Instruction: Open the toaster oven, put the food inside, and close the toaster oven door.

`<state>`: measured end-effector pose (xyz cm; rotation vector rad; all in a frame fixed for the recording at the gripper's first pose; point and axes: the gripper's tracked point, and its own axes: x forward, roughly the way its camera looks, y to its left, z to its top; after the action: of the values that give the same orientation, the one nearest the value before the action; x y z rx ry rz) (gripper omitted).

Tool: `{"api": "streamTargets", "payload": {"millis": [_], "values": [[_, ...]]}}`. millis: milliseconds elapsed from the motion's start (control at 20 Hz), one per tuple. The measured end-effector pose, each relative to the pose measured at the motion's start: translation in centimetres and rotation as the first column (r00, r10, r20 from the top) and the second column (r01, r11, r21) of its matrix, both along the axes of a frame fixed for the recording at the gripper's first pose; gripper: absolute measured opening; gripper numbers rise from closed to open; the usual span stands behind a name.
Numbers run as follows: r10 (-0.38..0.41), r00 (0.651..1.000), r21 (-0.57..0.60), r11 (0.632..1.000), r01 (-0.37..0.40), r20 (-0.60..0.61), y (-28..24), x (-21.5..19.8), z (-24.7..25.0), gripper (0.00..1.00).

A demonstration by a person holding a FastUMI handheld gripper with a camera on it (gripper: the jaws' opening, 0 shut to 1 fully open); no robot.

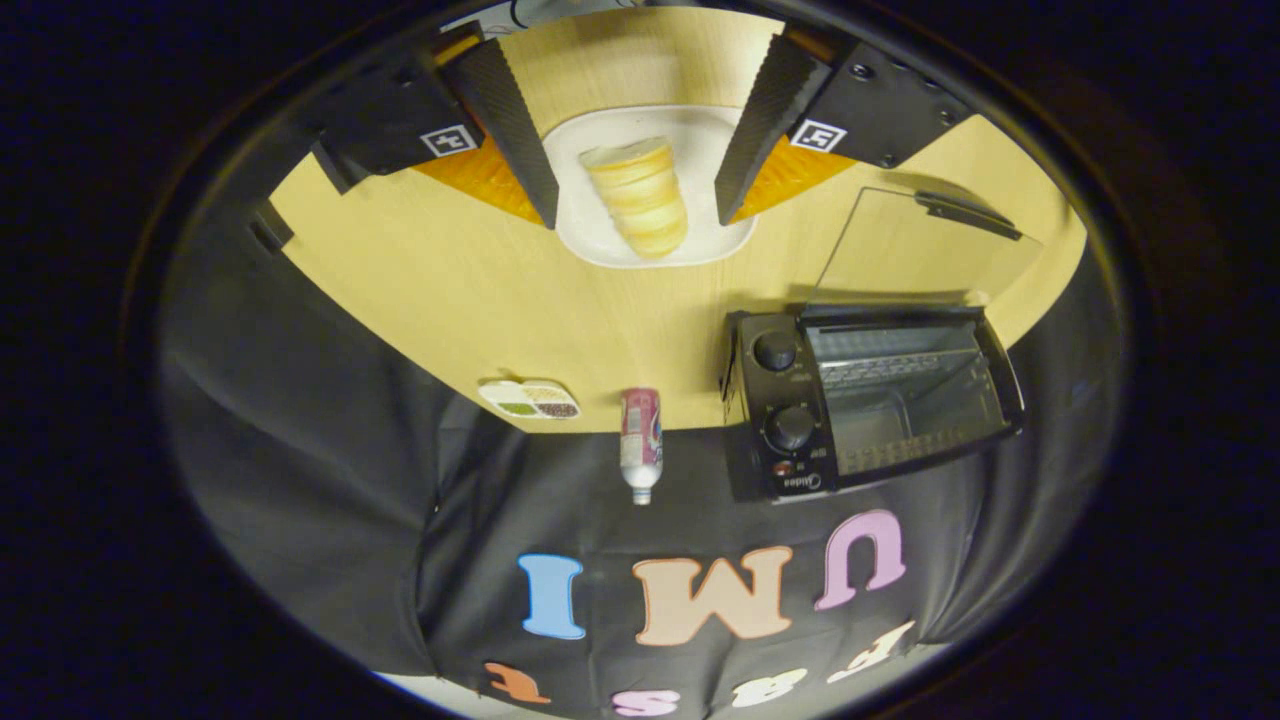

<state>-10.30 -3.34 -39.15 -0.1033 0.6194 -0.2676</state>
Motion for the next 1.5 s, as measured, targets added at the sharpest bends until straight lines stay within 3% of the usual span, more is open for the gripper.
{"api": "streamTargets", "payload": {"millis": [200,350,700,850,950,1200,1350,1500], "values": [[0.012,0.996,-0.026,1.000,-0.014,-0.094,-0.2,0.7,-2.6,0.98],[0.026,0.991,0.067,0.998,-0.017,-0.131,0.7,0.9,-4.1,0.97],[0.021,0.995,0.122,0.992,-0.009,-0.102,1.6,1.0,-3.5,0.45],[0.018,1.000,0.150,0.989,-0.016,-0.013,3.1,1.7,-0.7,0.45],[0.054,0.997,0.201,0.977,-0.064,0.054,6.1,2.6,1.4,0.45],[0.164,0.973,0.360,0.908,-0.213,0.161,15.7,4.9,3.8,0.44],[0.123,0.969,0.448,0.869,-0.210,0.217,19.9,7.7,4.1,0.44],[0.027,0.966,0.566,0.806,-0.173,0.257,23.4,10.4,3.7,0.44]]}}
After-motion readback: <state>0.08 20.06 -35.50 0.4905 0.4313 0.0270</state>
